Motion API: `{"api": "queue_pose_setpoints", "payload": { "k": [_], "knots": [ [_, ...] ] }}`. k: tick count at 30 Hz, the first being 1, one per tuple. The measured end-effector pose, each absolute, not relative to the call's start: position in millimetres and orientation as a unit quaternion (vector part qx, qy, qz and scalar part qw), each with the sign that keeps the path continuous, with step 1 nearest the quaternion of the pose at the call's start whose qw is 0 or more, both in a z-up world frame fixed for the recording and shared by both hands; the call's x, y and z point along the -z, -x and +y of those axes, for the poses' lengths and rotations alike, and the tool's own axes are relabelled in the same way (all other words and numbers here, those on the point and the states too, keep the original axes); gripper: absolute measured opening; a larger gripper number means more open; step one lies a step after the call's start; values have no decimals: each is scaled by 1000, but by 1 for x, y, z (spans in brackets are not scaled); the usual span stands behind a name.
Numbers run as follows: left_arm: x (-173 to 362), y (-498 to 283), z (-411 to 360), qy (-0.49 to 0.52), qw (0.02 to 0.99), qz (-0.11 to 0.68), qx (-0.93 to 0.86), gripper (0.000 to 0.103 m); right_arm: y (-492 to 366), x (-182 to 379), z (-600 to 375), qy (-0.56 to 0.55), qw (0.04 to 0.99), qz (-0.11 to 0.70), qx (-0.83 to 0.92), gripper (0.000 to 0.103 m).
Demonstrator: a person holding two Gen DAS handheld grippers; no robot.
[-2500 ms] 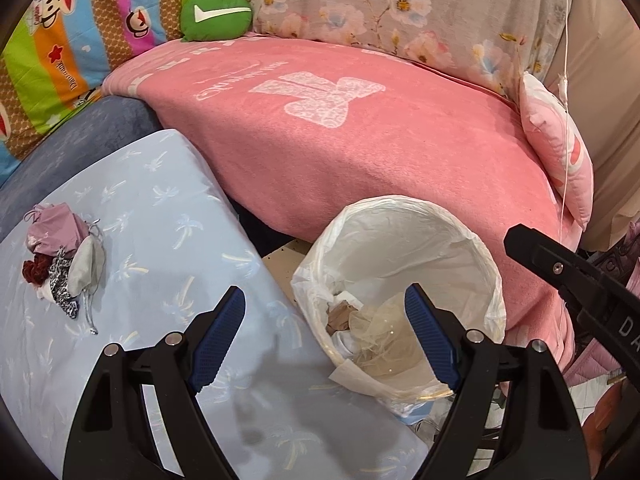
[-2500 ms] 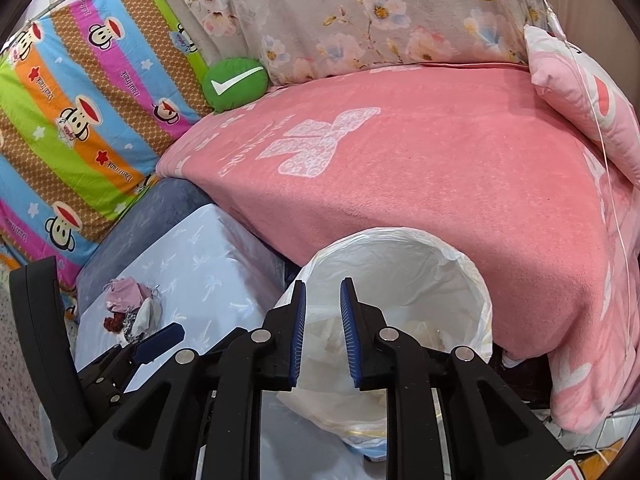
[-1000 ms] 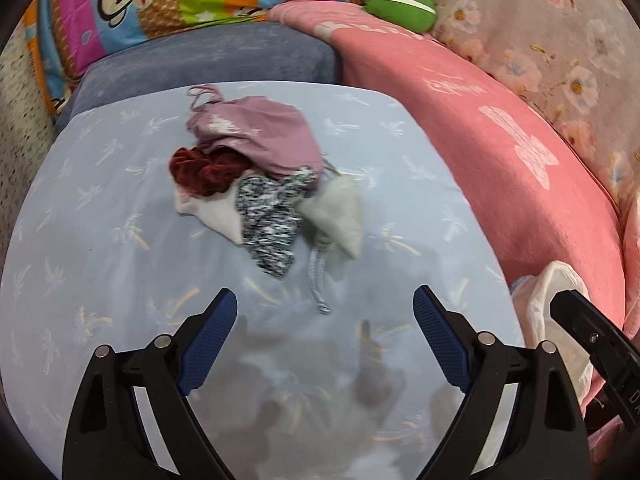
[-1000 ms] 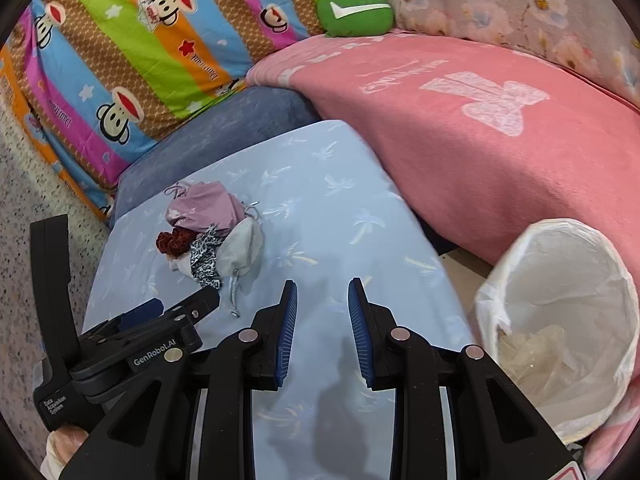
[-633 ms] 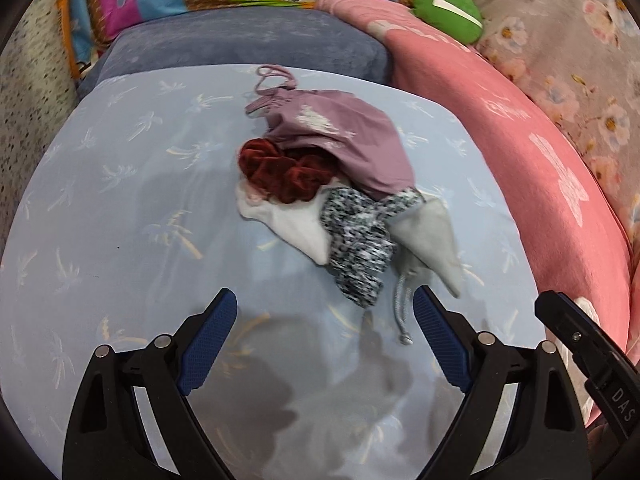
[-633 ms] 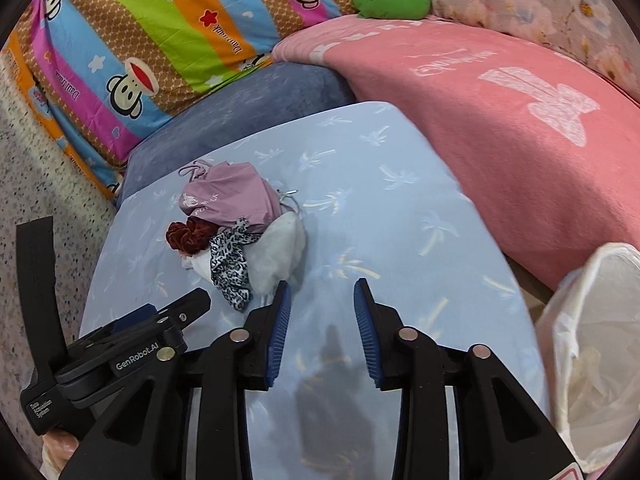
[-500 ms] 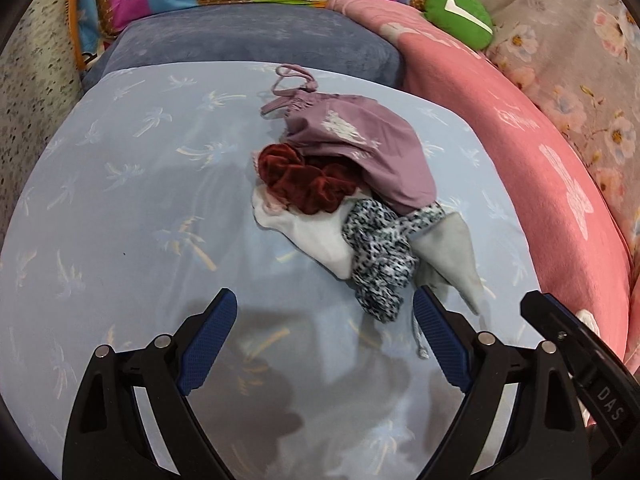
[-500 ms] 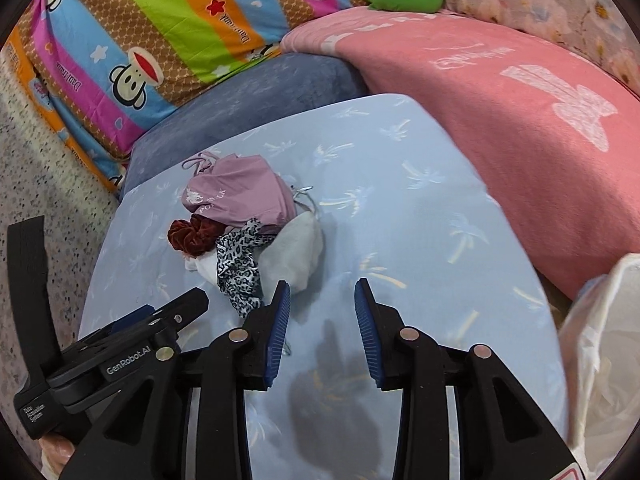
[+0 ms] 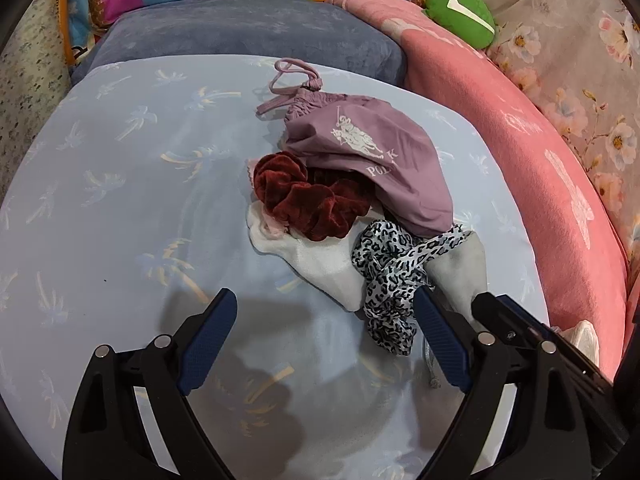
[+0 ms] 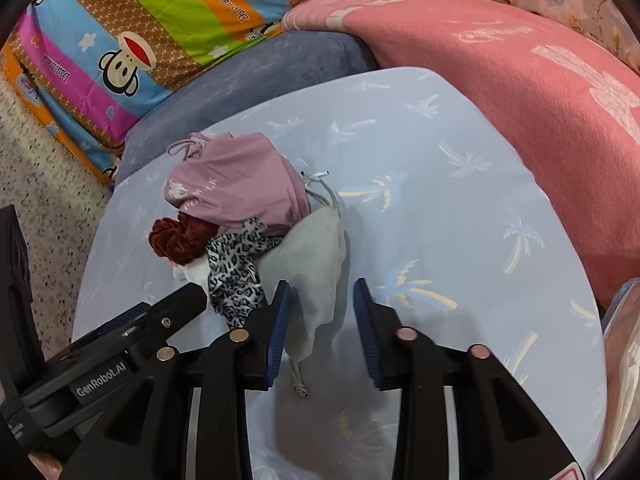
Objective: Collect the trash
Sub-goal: 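Grasp the grey sock with the right tool while the left tool grasps the leopard-print scarf, then carry the leopard scarf with the left tool while the right tool carries the grey sock to the bin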
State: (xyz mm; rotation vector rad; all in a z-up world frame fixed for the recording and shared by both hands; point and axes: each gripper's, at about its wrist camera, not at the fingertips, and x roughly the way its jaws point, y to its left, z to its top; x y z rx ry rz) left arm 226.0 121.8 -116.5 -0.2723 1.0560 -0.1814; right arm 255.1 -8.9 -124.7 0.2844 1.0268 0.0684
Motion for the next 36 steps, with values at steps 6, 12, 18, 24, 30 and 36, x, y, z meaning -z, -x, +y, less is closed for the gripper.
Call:
{"api": "queue_pose_setpoints", "payload": {
  "k": [6,12,18,24,30,36],
  "knots": [
    [120,-226,114,133,845,508,99,85,-248,136,-12,-137,855,500,-31,1],
    [127,-227,97,122,840,517,114,73,-235,136,-23,-146,855,496,-22,1],
    [128,-231,86,109,840,519,116,42,-231,128,-30,-149,859,488,-23,4],
    [125,-225,99,120,836,523,119,17,-233,117,-30,-162,864,474,-38,34],
    [121,-212,113,117,842,516,108,17,-252,121,-18,-172,861,476,-55,35],
    [120,-209,115,115,842,517,101,17,-259,136,-7,-165,853,493,-52,17]
  ]
}}
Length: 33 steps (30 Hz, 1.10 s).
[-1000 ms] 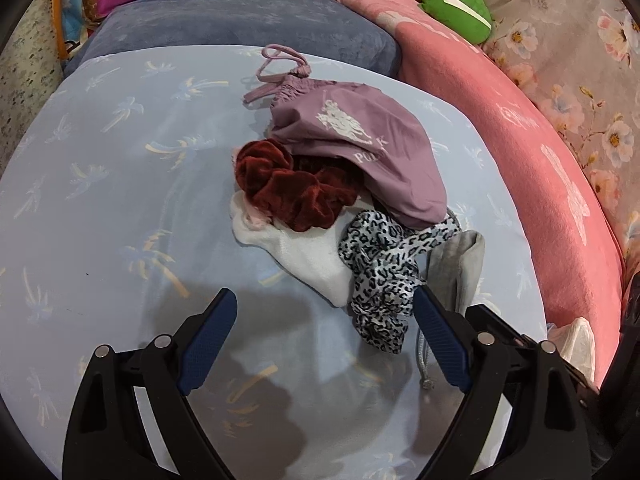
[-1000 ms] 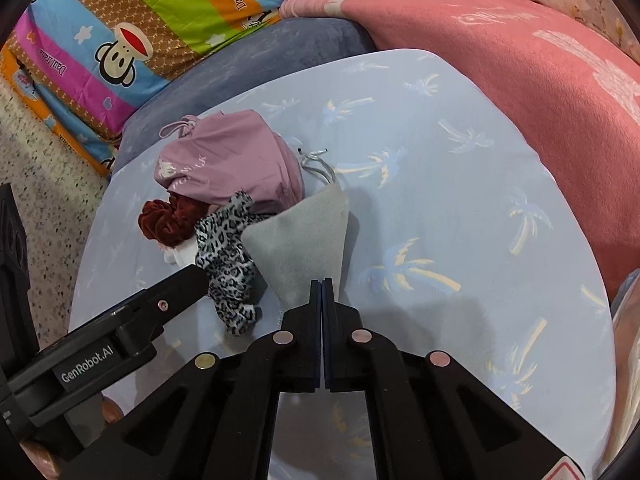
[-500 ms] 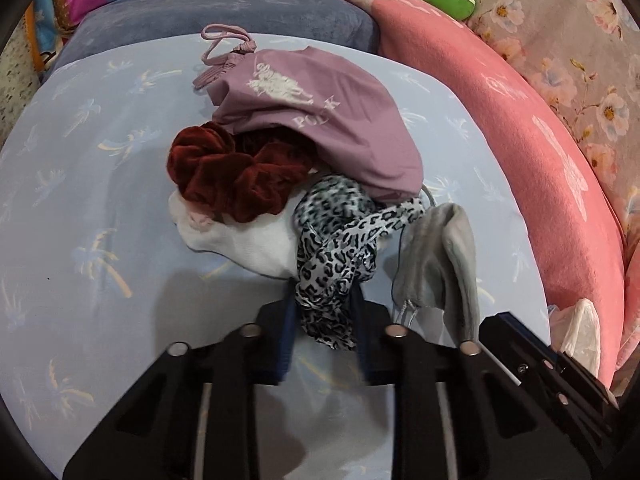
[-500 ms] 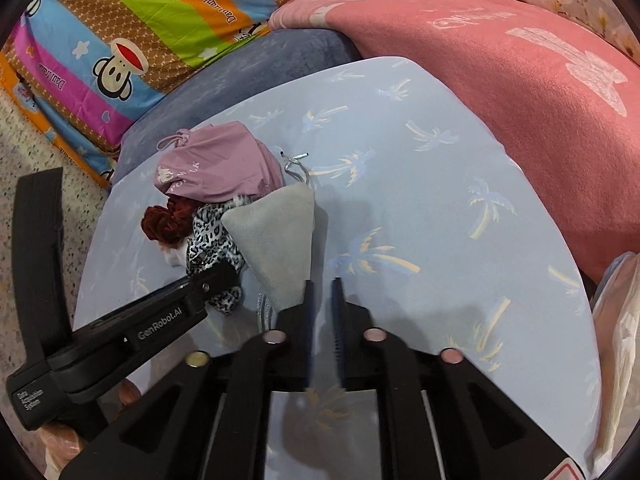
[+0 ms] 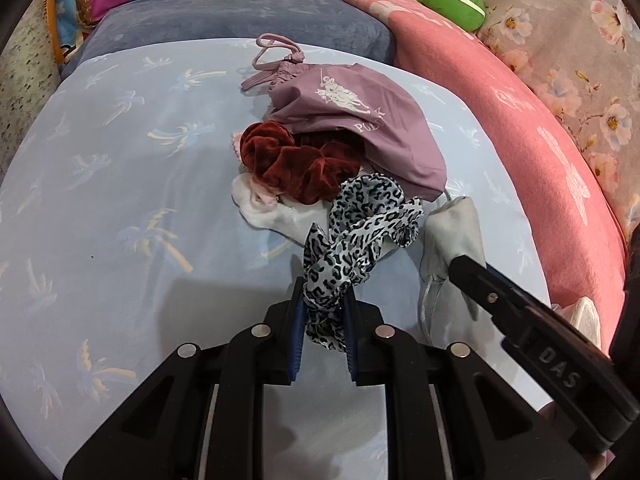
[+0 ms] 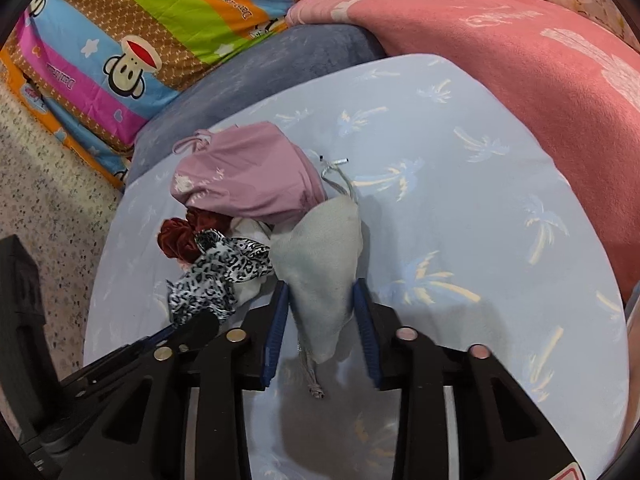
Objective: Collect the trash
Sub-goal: 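Carry the leopard scarf with the left tool while the right tool carries the grey sock to the bin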
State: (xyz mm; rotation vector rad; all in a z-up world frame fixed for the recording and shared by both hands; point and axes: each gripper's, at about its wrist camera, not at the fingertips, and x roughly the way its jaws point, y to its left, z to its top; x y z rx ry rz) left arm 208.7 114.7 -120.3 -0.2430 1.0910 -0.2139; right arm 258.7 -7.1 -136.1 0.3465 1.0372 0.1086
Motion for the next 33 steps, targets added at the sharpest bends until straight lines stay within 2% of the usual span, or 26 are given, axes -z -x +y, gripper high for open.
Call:
{"api": "queue_pose_setpoints", "payload": {
  "k": [2,5,20,33],
  "knots": [
    [118,-209,112,114,843,516,102,17,-254,136,-8,-165,853,493,-50,9],
    [114,-206,109,112,844,513,106,17,-245,130,-10,-158,856,489,-45,6],
    [56,-167,66,84,869,461,160,17,-175,52,-45,-167,890,422,-33,6],
    [18,-127,-8,32,877,424,225,17,-109,4,-118,-188,912,365,19,6]
  ]
}}
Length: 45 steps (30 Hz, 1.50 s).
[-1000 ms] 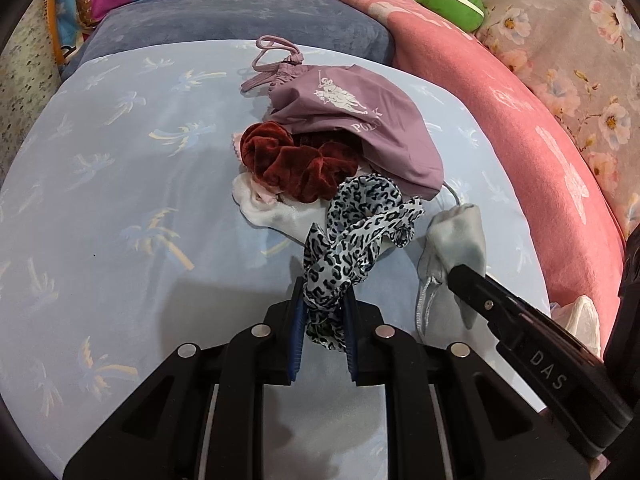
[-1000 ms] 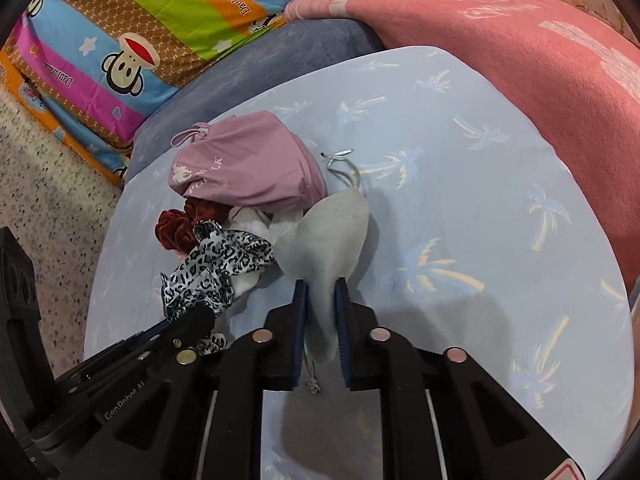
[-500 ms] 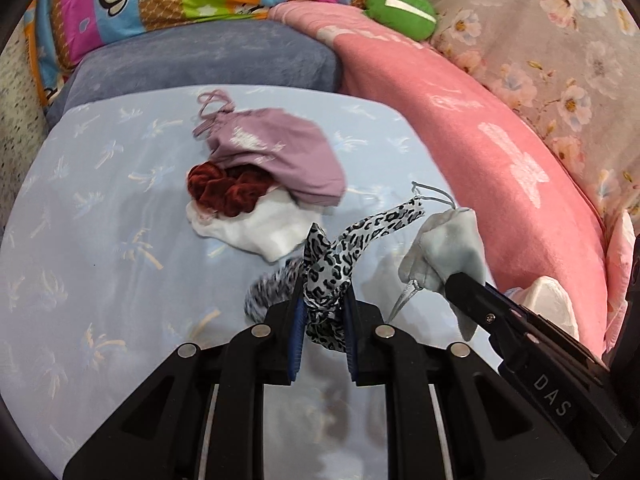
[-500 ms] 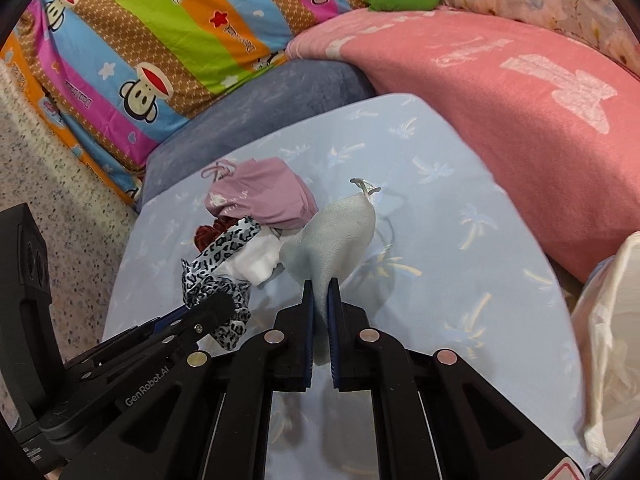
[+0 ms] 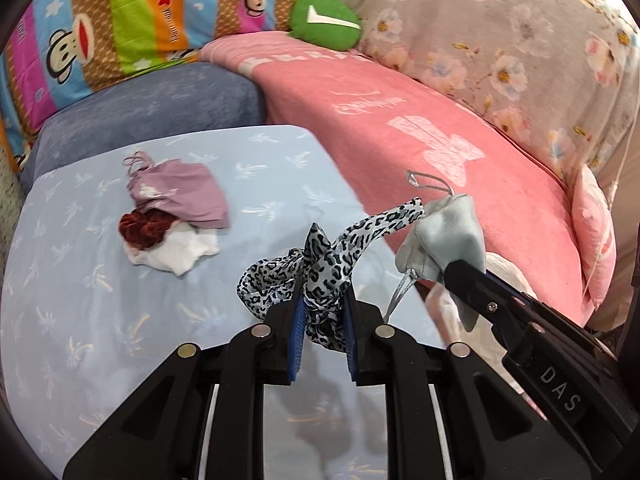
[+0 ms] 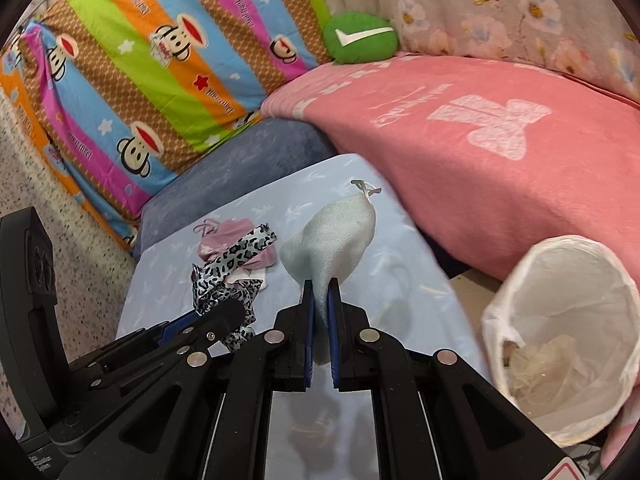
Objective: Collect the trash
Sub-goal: 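Carry the leopard scarf with the left tool while the right tool carries the grey sock to the bin, then open the left tool over the bin while the right tool releases the grey sock into it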
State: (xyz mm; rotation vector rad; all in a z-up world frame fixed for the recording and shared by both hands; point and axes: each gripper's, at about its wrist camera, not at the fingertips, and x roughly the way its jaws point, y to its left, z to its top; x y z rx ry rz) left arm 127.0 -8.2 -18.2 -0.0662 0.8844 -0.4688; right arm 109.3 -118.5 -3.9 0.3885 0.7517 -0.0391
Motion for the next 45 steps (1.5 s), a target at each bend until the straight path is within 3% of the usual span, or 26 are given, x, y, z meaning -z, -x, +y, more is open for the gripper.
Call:
{"api": "queue_pose_setpoints", "payload": {
  "k": [18,36,45],
  "knots": [
    [10,-72,-135,-50,854,408,320,17,-16,3,-240,-238,906,331,114,6],
    [19,-48,-205,-93,826,415,370,19,28,19,-299,-266,891,327,169,6],
    [19,-50,-210,-93,833,411,359,44,30,22,-307,-272,888,326,177,7]
  ]
}}
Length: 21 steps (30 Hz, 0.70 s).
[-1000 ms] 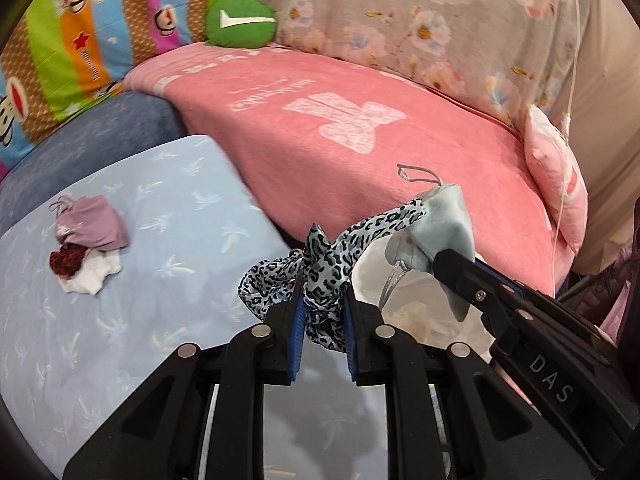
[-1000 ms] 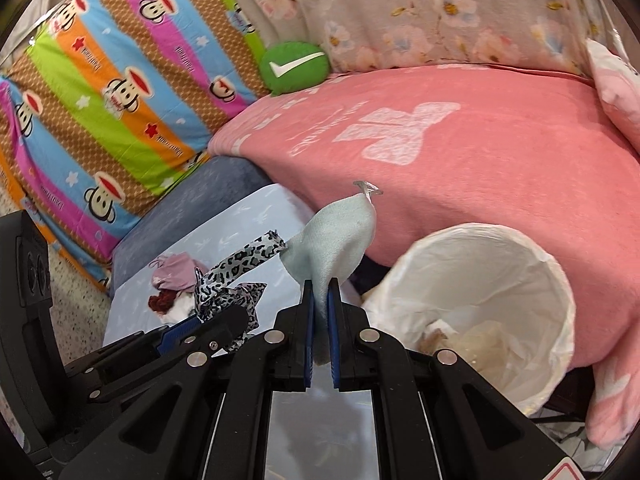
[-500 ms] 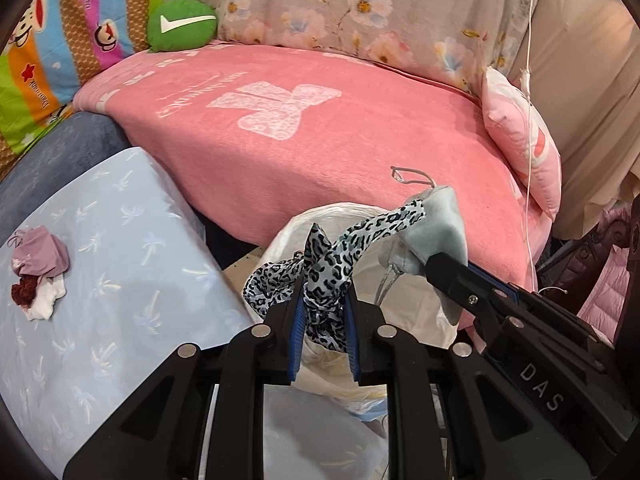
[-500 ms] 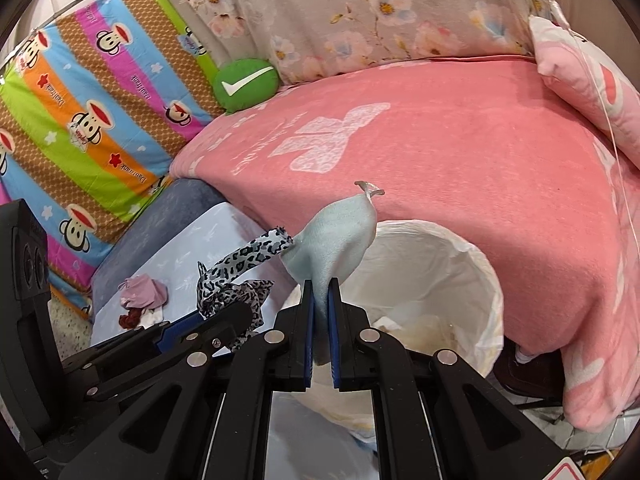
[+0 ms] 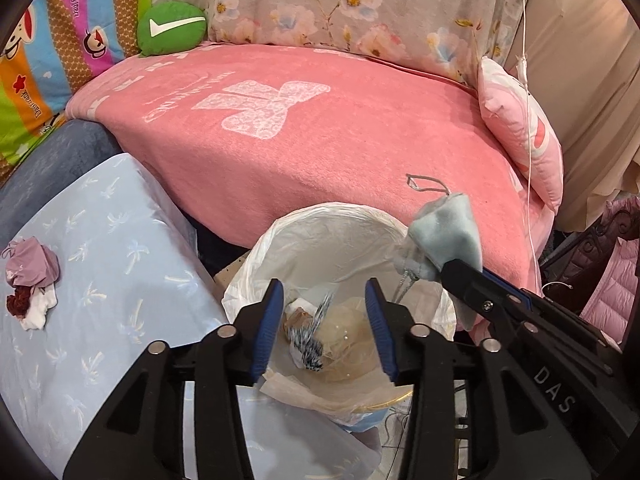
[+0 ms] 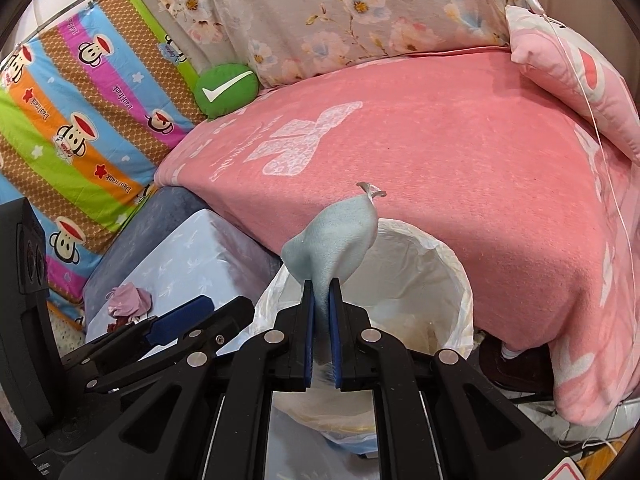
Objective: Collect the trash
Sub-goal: 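Open the left tool over the bin while the right tool releases the grey sock into it, then move both open tools back to the purple bag and red scrunchie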
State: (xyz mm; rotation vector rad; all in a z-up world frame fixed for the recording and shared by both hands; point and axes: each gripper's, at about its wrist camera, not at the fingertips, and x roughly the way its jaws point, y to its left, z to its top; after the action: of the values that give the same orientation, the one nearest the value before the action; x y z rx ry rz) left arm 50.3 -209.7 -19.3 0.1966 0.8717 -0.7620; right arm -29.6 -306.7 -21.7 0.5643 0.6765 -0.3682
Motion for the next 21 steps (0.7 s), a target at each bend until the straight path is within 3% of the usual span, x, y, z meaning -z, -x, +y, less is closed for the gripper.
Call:
{"api": "queue_pose_setpoints", "payload": {
  "k": [7,21],
  "knots": [
    [20,-56,-204,-81,840,413,343,63,29,21,-307,-274,888,322,183,13],
    [20,-59,-189,-72,846,414,329,63,23,18,-296,-265,891,325,172,13]
  ]
}}
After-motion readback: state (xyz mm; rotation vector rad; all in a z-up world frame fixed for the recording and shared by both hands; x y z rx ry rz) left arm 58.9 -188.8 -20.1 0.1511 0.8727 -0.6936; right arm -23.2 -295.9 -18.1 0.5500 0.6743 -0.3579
